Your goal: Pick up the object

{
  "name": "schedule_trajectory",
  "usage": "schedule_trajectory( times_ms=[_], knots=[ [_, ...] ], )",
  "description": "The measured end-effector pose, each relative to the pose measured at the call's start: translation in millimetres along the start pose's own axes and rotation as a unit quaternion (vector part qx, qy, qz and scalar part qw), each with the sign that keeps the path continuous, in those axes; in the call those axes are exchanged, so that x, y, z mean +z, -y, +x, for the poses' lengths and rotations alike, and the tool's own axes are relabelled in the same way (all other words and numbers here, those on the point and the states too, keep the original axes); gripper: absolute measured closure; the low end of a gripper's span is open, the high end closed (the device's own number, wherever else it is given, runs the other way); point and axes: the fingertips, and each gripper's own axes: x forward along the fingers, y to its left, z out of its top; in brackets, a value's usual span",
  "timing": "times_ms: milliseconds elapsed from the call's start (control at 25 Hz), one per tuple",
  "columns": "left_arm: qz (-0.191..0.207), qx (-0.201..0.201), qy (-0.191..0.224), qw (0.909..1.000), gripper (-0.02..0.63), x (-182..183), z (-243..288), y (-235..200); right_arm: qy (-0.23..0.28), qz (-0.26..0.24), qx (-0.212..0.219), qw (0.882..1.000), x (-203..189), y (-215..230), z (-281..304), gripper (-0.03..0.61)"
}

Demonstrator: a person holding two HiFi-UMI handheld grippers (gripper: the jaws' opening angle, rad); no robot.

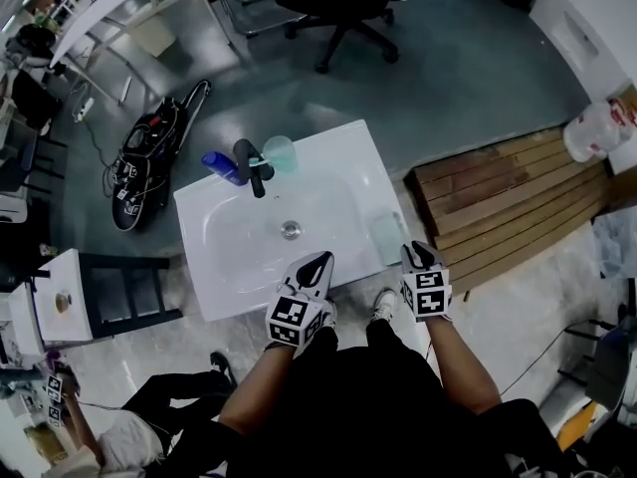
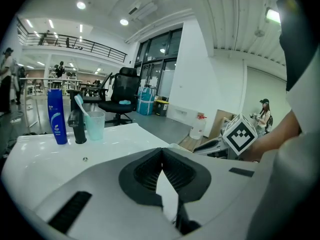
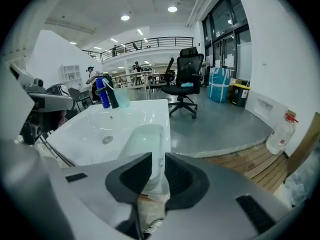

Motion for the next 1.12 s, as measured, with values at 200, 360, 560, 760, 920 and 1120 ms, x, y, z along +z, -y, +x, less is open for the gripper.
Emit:
schedule_trajectory(
  times_ms=[200,360,560,760,920,1120],
  knots=[
    [-0.005,0.007,0.001,1.0000,0.600,1,0,-4,-0.019,0.002,0.004,1.000,-3,1,8,0.503],
    [-0.009,0.009,0.003,0.9999,0.600,3,1,-6,-0.030,0.005,0.005,1.000,-5,2,11,0.514],
    [-0.009,0.011,0.004,0.9999,0.600,3,2,-6,-0.038,0.006,0.001,0.999,-6,4,15,0.539],
    [-0.009,0.012,0.004,0.9999,0.600,3,2,-6,-0.037,0.009,-0.004,0.999,-6,6,16,0.543],
    [-0.008,0.011,0.006,0.9999,0.600,2,0,-5,-0.028,0.007,-0.009,1.000,-2,6,14,0.545],
    [-0.007,0.013,0.006,0.9999,0.600,4,-2,-5,-0.011,0.008,-0.006,1.000,9,3,7,0.543]
  ],
)
